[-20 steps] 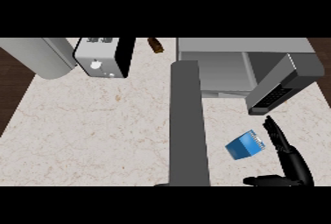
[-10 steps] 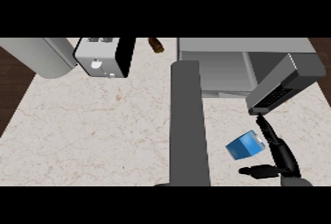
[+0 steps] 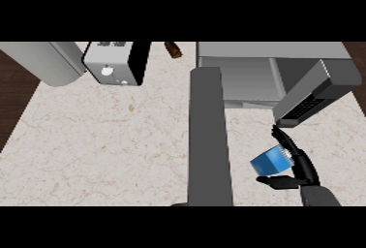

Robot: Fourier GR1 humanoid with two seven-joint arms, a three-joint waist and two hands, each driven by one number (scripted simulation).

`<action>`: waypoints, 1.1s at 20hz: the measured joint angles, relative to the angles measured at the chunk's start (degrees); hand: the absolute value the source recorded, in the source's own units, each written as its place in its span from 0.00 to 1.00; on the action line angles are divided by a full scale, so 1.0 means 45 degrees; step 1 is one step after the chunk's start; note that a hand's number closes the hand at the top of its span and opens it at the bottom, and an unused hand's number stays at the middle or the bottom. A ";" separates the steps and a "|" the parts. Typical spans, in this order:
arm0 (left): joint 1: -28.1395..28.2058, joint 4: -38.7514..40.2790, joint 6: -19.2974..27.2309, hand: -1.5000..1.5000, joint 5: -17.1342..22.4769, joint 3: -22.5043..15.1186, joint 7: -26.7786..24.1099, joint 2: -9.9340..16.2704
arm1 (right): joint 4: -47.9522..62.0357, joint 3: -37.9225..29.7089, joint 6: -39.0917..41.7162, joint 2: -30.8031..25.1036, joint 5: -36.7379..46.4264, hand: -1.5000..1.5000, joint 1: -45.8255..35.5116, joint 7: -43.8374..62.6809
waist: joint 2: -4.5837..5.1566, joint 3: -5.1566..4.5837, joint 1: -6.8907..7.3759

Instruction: Pick up the milk, place it into the microwave and close the microwave

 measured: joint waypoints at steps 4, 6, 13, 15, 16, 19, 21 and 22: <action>0.0097 -0.0113 0.0094 0.00 0.0254 0.0052 0.0281 0.0068 | 0.0928 0.0029 0.0104 0.0023 0.0003 1.00 -0.0490 -0.0097 | 0.0007 0.0005 0.0024; -0.0074 -0.0042 0.0136 0.00 0.0239 0.0104 0.0354 0.0146 | 0.1117 0.0176 0.0067 0.0090 0.0126 1.00 -0.0582 -0.0237 | -0.0002 -0.0009 0.0011; 0.0071 -0.0113 -0.0081 0.00 0.0513 0.0321 0.0483 0.0099 | 0.1473 -0.0046 -0.0410 0.0438 -0.0071 1.00 -0.0884 -0.0603 | -0.0006 -0.0022 0.0035; -0.0037 -0.0108 0.0083 0.00 0.0687 0.0380 0.0582 0.0272 | 0.1597 -0.0449 -0.0813 0.0623 -0.0372 1.00 -0.0921 -0.0681 | 0.0018 -0.0015 0.0049; 0.0075 -0.0097 -0.0012 0.00 0.0782 0.0422 0.0580 0.0236 | 0.1639 -0.0668 -0.1034 0.0716 -0.0547 1.00 -0.0896 -0.0690 | 0.0014 -0.0015 0.0055; 0.0227 -0.0023 -0.0264 0.00 0.0990 0.0544 0.0595 0.0257 | 0.1806 -0.1113 -0.1327 0.0972 -0.0914 1.00 -0.0985 -0.0860 | 0.0021 -0.0023 0.0078; 0.0211 -0.0159 -0.0139 0.00 0.1193 0.0600 0.0721 0.0341 | 0.1839 -0.1257 -0.1432 0.1155 -0.1060 1.00 -0.1133 -0.0918 | 0.0019 -0.0022 0.0056; 0.0155 -0.0084 -0.0045 0.00 0.1384 0.0681 0.0808 0.0529 | 0.1838 -0.1311 -0.1445 0.1232 -0.1122 1.00 -0.1326 -0.0901 | 0.0023 -0.0013 0.0055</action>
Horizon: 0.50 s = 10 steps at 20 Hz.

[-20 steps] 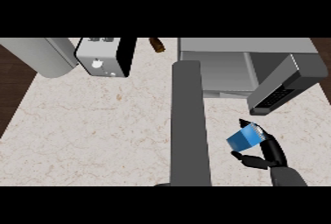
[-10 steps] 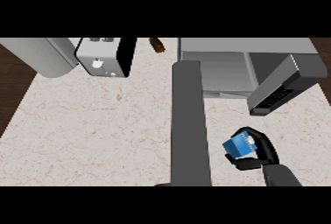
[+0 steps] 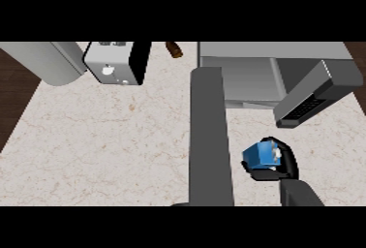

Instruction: Pick up the milk, place it into the microwave and close the microwave

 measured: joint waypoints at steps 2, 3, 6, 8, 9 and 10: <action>0.0024 0.0055 -0.0120 0.00 0.0067 0.0100 0.0043 -0.0064 | -0.0045 0.0033 -0.0060 0.0210 -0.0016 1.00 -0.0170 0.0011 | -0.0012 0.0003 -0.0026; -0.0147 0.0069 -0.0037 0.00 -0.0150 0.0002 0.0104 -0.0157 | -0.0012 0.0058 -0.0069 0.0153 0.0015 1.00 -0.0240 0.0006 | -0.0008 0.0007 -0.0041; -0.0233 0.0488 -0.0370 0.00 -0.0037 0.0202 0.0062 -0.0085 | 0.0043 0.0082 -0.0363 0.0283 0.0092 1.00 -0.0720 0.0113 | -0.0001 0.0010 -0.0021; -0.0350 0.0448 -0.0280 0.00 -0.0131 0.0183 0.0153 -0.0152 | 0.0017 0.0101 -0.0630 0.0396 0.0134 1.00 -0.0986 0.0200 | 0.0003 0.0011 -0.0026; -0.0272 0.0356 -0.0288 0.00 -0.0097 0.0207 0.0190 -0.0219 | 0.0039 0.0082 -0.0714 0.0324 0.0145 1.00 -0.1147 0.0242 | 0.0005 0.0014 -0.0007; -0.0259 0.0381 -0.0319 0.00 -0.0161 0.0121 0.0264 -0.0302 | -0.0061 0.0066 -0.0814 0.0282 0.0130 1.00 -0.1358 0.0349 | -0.0001 0.0013 -0.0027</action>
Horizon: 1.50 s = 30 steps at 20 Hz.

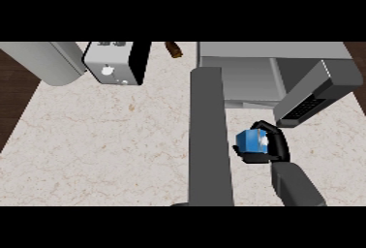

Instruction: Pick up the milk, place it into the microwave and close the microwave

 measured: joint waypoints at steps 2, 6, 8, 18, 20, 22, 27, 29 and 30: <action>-0.0100 0.0080 -0.0079 0.00 -0.0104 0.0020 0.0041 -0.0045 | 0.0006 -0.0044 -0.0265 0.0018 -0.0019 1.00 -0.0369 0.0149 | -0.0001 -0.0005 -0.0001; -0.0358 0.0131 -0.0056 0.00 -0.0372 -0.0035 0.0178 -0.0153 | 0.0228 -0.0130 -0.0592 -0.0178 -0.0044 1.00 -0.1416 0.0620 | 0.0022 -0.0001 0.0034; -0.0478 0.0178 -0.0067 0.00 -0.0424 -0.0014 0.0198 -0.0147 | 0.0442 -0.0197 -0.0593 -0.0591 -0.0042 1.00 -0.1911 0.0869 | 0.0043 0.0001 0.0086; -0.1436 0.0945 -0.0137 0.00 -0.0466 -0.0036 0.0307 0.0426 | 0.1545 -0.0379 -0.0955 -0.1819 0.0116 1.00 -0.4100 0.2524 | 0.0239 0.0020 0.0466; -0.1699 0.1010 -0.0123 0.00 -0.0567 -0.0091 0.0299 0.0508 | 0.1672 -0.0359 -0.1033 -0.2105 0.0200 1.00 -0.4406 0.2799 | 0.0295 0.0025 0.0557; -0.1816 0.1074 -0.0197 0.00 -0.0527 -0.0058 0.0247 0.0590 | 0.1769 -0.0261 -0.1586 -0.2211 0.0379 1.00 -0.4672 0.3056 | 0.0338 0.0026 0.0694; -0.2190 0.1338 -0.0222 0.00 -0.0572 -0.0216 0.0210 0.0638 | 0.1889 -0.0113 -0.2911 -0.2763 0.0735 1.00 -0.5111 0.3464 | 0.0528 0.0041 0.0987; -0.2408 0.1401 -0.0147 0.00 -0.0668 -0.0288 0.0251 0.0722 | 0.1947 -0.0101 -0.3333 -0.2873 0.0812 1.00 -0.5324 0.3658 | 0.0598 0.0049 0.1076; -0.2411 0.1426 -0.0168 0.00 -0.0648 -0.0322 0.0246 0.0693 | 0.1979 -0.0101 -0.3484 -0.2997 0.0845 1.00 -0.5345 0.3698 | 0.0620 0.0051 0.1140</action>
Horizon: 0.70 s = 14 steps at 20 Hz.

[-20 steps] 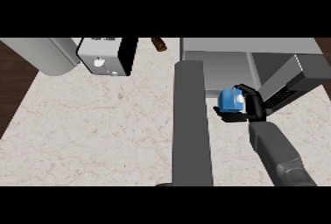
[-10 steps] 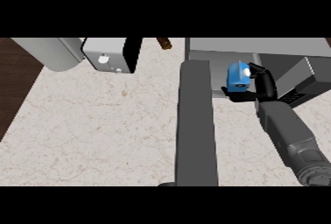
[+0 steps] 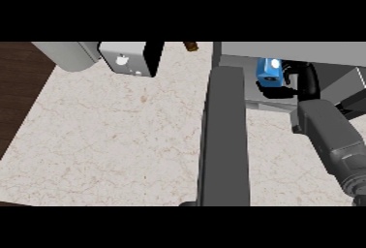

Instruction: Pick up the milk, place it into the microwave and close the microwave

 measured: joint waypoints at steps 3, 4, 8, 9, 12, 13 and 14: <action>-0.0222 0.0152 0.0008 0.00 0.0022 -0.0084 0.0046 0.0150 | 0.0089 -0.0040 -0.0267 -0.0323 0.0042 1.00 -0.0219 0.0232 | 0.0100 0.0014 0.0128; -0.0295 0.0182 0.0021 0.00 0.0036 -0.0054 0.0041 0.0219 | 0.0120 -0.0040 -0.0391 -0.0391 0.0067 1.00 -0.0239 0.0268 | 0.0128 0.0019 0.0188; -0.0514 0.0281 -0.0002 0.00 -0.0011 -0.0109 0.0057 0.0359 | 0.0294 -0.0193 -0.0779 -0.0533 -0.0038 1.00 -0.0217 0.0378 | 0.0139 -0.0027 0.0305; -0.0593 0.0307 0.0006 0.00 -0.0049 -0.0158 0.0064 0.0367 | 0.0325 -0.0243 -0.0882 -0.0537 -0.0081 1.00 -0.0238 0.0407 | 0.0144 -0.0032 0.0307; -0.0821 0.0420 0.0056 0.00 -0.0125 -0.0159 0.0057 0.0472 | 0.0415 -0.0379 -0.1014 -0.0590 -0.0219 1.00 -0.0245 0.0404 | 0.0154 -0.0064 0.0365; -0.0889 0.0497 0.0046 0.00 -0.0146 -0.0142 0.0047 0.0522 | 0.0441 -0.0435 -0.1067 -0.0618 -0.0277 1.00 -0.0253 0.0395 | 0.0162 -0.0068 0.0383; -0.0973 0.0568 0.0058 0.00 -0.0159 -0.0164 0.0054 0.0559 | 0.0483 -0.0500 -0.1106 -0.0636 -0.0353 1.00 -0.0280 0.0399 | 0.0168 -0.0070 0.0385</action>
